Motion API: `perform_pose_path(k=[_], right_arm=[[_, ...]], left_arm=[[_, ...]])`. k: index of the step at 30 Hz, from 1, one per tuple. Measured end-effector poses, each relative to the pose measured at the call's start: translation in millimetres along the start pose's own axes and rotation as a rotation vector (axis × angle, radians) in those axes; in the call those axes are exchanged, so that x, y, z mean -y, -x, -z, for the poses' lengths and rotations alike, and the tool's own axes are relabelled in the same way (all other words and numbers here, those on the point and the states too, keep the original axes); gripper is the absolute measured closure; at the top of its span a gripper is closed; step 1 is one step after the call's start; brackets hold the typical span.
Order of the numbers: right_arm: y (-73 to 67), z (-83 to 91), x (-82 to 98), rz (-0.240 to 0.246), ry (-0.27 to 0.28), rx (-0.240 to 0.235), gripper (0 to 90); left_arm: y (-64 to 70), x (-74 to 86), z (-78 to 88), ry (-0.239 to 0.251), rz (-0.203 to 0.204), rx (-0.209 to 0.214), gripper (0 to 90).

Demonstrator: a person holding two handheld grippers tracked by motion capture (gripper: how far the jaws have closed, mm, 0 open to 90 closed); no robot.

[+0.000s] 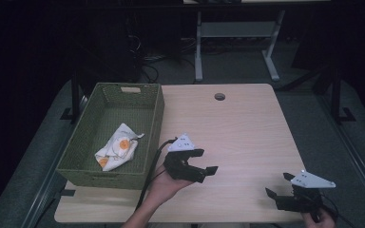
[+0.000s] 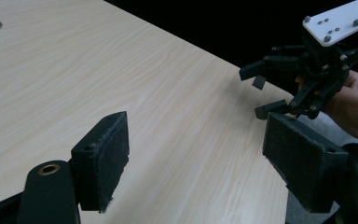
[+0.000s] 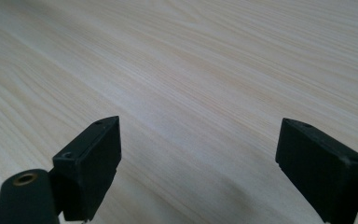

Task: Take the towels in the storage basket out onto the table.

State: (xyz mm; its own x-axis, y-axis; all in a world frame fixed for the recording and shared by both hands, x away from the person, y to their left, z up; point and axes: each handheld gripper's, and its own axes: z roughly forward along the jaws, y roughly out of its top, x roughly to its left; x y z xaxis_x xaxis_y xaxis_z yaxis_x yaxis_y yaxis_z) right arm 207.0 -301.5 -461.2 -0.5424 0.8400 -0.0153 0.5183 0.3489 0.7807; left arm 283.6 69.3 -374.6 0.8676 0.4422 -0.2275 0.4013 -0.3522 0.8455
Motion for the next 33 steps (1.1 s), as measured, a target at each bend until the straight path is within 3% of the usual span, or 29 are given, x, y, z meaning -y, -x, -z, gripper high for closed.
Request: perform_pose_path(k=[1,6,14,20,25,33], right_arm=[[-0.4,0.4,-0.4,0.001,0.001,0.000,13.9],[-0.6,-0.2,-0.4,-0.001,0.002,-0.006,13.9],[-1.7,0.9,-0.9,-0.009,0.016,-0.019,13.8],[0.0,2.7,-0.6,-0.007,0.026,-0.014,13.9],[-0.9,1.3,-0.5,-0.005,0.018,-0.019,13.9],[-2.0,0.1,-1.3,0.010,0.017,-0.027,13.9]], left_arm=[[-2.4,-5.4,4.0,-0.021,-0.024,0.001,22.7],[-7.8,-13.3,13.4,-0.049,-0.044,0.005,22.7],[-11.2,-34.9,34.3,-0.080,-0.087,0.072,22.7],[-25.3,-41.0,43.7,-0.106,-0.082,0.102,22.8],[-47.9,-44.0,55.8,-0.116,-0.030,0.116,22.8],[-67.5,-43.8,71.8,-0.118,0.018,0.116,22.8]])
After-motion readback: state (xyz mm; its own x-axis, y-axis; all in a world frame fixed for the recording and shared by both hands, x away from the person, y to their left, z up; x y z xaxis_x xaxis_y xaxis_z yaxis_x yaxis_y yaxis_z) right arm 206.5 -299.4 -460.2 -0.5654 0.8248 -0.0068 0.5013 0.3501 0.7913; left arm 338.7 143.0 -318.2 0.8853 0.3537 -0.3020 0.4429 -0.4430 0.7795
